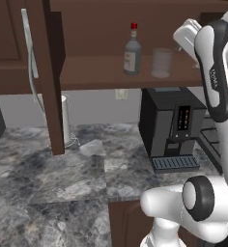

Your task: There is a bowl on the dining counter. Grab a lemon wedge from the fridge and place it in the bowl. Then get the liquor bottle and glass cup from the cabinet and place them next to the bowl.

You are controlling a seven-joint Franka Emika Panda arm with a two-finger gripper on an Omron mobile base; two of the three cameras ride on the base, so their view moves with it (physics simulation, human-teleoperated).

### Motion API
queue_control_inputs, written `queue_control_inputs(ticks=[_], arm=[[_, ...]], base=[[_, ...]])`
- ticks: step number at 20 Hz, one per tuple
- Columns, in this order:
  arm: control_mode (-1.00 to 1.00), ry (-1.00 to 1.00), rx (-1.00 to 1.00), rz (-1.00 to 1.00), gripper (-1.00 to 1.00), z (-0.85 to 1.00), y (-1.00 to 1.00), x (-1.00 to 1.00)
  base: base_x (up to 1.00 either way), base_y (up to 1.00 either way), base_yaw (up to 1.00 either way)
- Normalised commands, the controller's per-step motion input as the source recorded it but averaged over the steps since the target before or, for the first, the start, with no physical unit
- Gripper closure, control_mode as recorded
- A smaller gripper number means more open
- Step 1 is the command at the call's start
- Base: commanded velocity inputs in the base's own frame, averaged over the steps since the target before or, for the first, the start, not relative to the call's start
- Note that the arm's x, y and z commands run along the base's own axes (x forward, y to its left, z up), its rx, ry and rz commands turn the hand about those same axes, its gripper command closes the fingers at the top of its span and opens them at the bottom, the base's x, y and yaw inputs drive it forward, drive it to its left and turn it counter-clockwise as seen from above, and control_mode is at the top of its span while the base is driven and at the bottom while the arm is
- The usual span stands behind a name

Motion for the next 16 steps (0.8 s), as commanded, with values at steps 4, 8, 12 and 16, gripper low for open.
queue_control_inputs(ticks=[4, 8, 12, 16], arm=[[-1.0, 0.0, 0.08, 0.0, -1.0, -0.1, -0.05, 0.58], [-1.0, 0.0, 0.08, 0.0, -1.0, -0.06, -0.13, 0.43], [-1.0, 0.0, 0.07, 0.0, -1.0, 0.0, -0.14, 0.27], [-1.0, 0.0, 0.03, 0.0, -1.0, -0.01, -0.03, 0.25]], base=[[0.0, 0.0, 0.0], [0.0, 0.0, 0.0], [0.0, 0.0, 0.0], [0.0, 0.0, 0.0]])
